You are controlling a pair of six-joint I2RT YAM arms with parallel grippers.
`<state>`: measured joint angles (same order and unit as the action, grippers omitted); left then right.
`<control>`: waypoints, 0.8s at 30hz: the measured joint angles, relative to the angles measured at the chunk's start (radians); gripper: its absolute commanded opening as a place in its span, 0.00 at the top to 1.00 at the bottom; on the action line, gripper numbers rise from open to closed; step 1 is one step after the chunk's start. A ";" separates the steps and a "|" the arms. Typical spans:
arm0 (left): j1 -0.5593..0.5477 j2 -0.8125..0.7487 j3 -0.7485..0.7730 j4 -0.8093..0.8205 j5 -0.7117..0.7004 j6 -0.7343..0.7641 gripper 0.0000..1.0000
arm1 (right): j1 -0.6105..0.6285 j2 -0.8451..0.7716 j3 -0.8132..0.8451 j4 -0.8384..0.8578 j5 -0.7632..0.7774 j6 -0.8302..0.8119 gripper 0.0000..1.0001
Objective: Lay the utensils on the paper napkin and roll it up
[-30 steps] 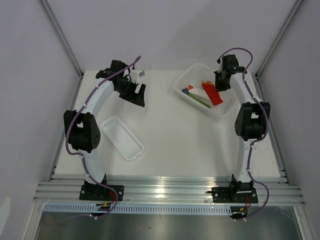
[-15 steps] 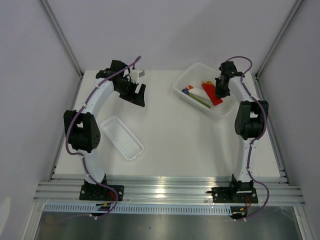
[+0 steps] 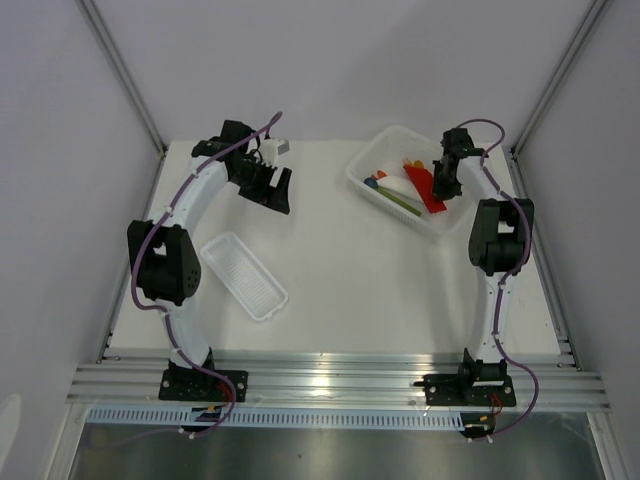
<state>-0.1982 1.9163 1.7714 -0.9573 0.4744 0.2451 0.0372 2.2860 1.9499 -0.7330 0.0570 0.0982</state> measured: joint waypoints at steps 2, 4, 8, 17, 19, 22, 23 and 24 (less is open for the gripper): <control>0.000 0.000 0.000 -0.001 0.000 0.000 0.11 | 0.000 0.000 0.000 0.001 0.003 0.000 1.00; 0.000 0.000 0.000 -0.003 0.000 0.000 0.11 | 0.000 0.000 0.000 0.005 0.006 -0.001 1.00; 0.000 0.000 0.000 -0.004 0.000 0.000 0.11 | 0.002 0.000 0.000 0.006 0.012 -0.005 1.00; 0.000 0.000 0.000 -0.008 0.000 0.000 0.11 | 0.010 0.000 0.008 0.005 0.024 -0.025 1.00; 0.000 0.000 0.000 -0.008 0.000 0.000 0.11 | 0.014 -0.003 0.014 0.005 0.024 -0.029 0.98; 0.000 0.000 0.000 -0.008 -0.001 0.000 0.11 | 0.019 -0.023 0.014 0.009 0.023 -0.031 0.96; 0.000 0.000 0.000 -0.008 -0.001 0.000 0.11 | 0.020 -0.037 0.014 0.012 0.023 -0.031 0.94; 0.000 0.000 0.000 -0.008 -0.001 0.000 0.11 | 0.021 -0.055 0.014 0.015 0.023 -0.031 0.94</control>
<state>-0.1978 1.9163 1.7714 -0.9653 0.4732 0.2451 0.0578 2.2307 1.9644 -0.7177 0.0803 0.0669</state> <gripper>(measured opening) 0.891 0.045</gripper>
